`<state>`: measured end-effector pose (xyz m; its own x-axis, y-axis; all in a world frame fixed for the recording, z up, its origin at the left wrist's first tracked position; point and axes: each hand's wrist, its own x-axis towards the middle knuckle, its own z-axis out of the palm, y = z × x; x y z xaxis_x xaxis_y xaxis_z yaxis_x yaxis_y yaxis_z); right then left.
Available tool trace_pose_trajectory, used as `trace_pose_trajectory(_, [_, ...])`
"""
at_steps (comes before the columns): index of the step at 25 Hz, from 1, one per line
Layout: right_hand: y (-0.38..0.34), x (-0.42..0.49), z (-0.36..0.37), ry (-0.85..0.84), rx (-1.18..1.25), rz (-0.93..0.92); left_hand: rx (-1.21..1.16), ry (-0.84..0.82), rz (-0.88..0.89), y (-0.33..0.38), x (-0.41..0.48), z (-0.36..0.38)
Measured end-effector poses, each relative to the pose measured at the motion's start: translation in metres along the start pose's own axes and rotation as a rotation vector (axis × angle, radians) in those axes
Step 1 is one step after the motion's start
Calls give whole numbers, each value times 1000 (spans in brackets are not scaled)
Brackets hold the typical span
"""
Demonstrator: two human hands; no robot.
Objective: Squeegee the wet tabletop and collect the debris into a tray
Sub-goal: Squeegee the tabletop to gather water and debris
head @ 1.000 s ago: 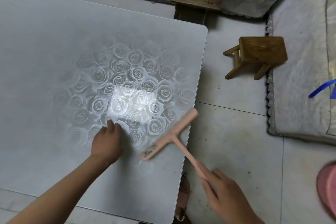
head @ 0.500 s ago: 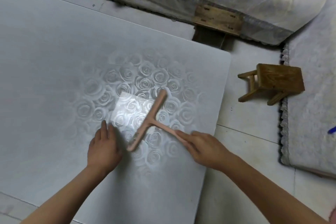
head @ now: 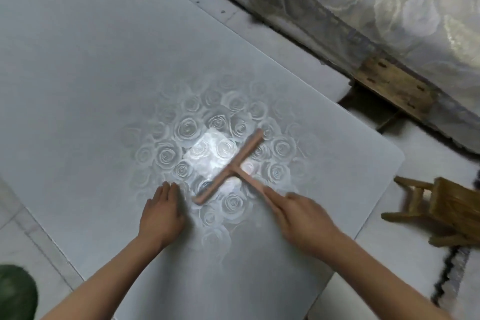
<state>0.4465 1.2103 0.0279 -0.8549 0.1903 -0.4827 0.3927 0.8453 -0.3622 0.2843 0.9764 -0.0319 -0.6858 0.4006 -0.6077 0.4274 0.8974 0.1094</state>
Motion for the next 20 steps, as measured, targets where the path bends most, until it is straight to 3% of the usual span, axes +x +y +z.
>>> trace_pose_trajectory(2, [-26, 52, -14, 4, 15, -107, -115, 61, -46, -1, 0, -6])
trace_pose_trajectory(5, [13, 41, -50, 19, -36, -226, -104, 125, -92, -11, 0, -7])
trace_pose_trajectory(9, [47, 3, -66, -136, -141, -179, -84, 145, -225, -27, 1, -2])
trace_pose_trajectory(15, [-84, 139, -32, -32, -88, -329, -178, 258, -191, -70, 1, 1])
trace_pose_trajectory(18, [-64, 134, -63, -18, -105, -364, -141, 252, -205, -122, 12, -16])
trace_pose_trajectory(20, [-47, 112, -79, -100, -143, -261, -127, 243, -224, -154, 24, -28])
